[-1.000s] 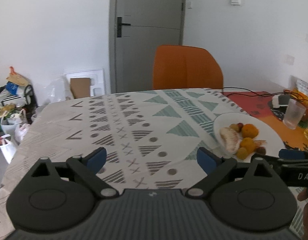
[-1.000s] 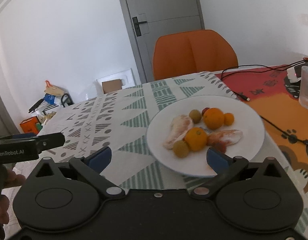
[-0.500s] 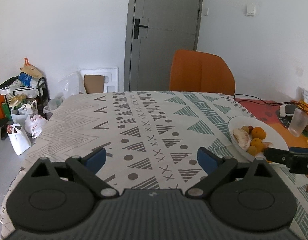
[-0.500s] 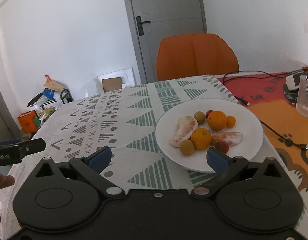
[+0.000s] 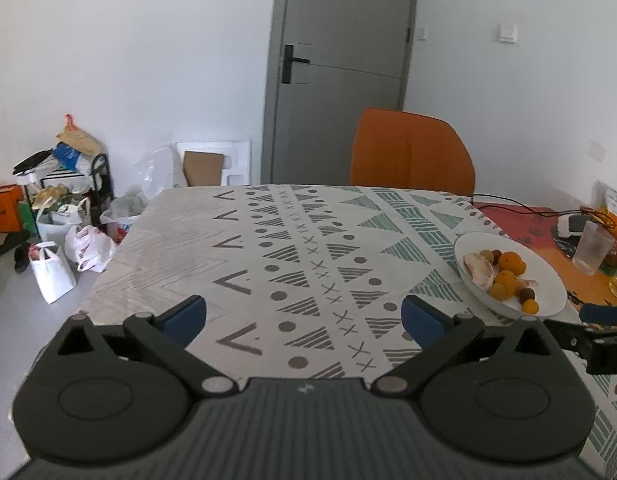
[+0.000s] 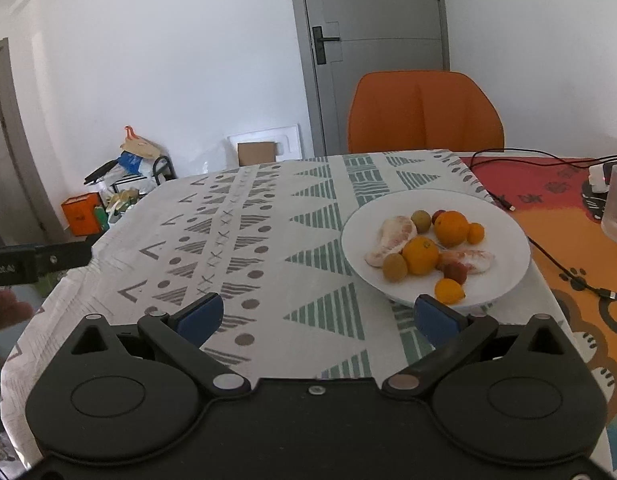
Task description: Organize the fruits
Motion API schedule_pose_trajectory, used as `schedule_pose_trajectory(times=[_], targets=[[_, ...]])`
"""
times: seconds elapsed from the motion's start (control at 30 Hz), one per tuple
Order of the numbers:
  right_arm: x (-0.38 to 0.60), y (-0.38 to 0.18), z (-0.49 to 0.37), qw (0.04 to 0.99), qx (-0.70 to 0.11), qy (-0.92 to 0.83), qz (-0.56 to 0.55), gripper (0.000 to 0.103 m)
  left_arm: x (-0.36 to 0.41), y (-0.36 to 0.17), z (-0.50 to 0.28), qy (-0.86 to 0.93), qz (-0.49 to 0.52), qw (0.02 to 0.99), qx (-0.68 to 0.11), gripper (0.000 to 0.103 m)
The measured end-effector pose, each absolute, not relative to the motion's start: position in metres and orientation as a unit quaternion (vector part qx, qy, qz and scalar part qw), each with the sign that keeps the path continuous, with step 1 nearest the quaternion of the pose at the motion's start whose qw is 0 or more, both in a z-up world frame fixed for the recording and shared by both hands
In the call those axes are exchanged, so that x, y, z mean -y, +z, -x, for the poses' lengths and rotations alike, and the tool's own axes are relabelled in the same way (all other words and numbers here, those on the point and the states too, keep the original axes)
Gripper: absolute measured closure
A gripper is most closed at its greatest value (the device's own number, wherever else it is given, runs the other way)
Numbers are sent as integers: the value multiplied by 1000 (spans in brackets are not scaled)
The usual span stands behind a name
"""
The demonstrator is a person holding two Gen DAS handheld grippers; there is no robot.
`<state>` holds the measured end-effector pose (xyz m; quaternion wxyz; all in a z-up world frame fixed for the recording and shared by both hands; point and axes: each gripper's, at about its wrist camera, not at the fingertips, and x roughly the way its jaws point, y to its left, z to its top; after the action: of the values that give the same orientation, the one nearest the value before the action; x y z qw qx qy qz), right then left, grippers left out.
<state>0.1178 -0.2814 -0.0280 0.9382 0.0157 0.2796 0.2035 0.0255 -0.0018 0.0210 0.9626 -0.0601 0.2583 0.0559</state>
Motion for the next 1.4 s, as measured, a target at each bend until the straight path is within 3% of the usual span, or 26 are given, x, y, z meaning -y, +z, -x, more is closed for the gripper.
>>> schedule_pose_trajectory(times=[1.4], targets=[[282,-19,-109,938,-266,221,-23,0,-3,31,1,55,49,965,-251,0]])
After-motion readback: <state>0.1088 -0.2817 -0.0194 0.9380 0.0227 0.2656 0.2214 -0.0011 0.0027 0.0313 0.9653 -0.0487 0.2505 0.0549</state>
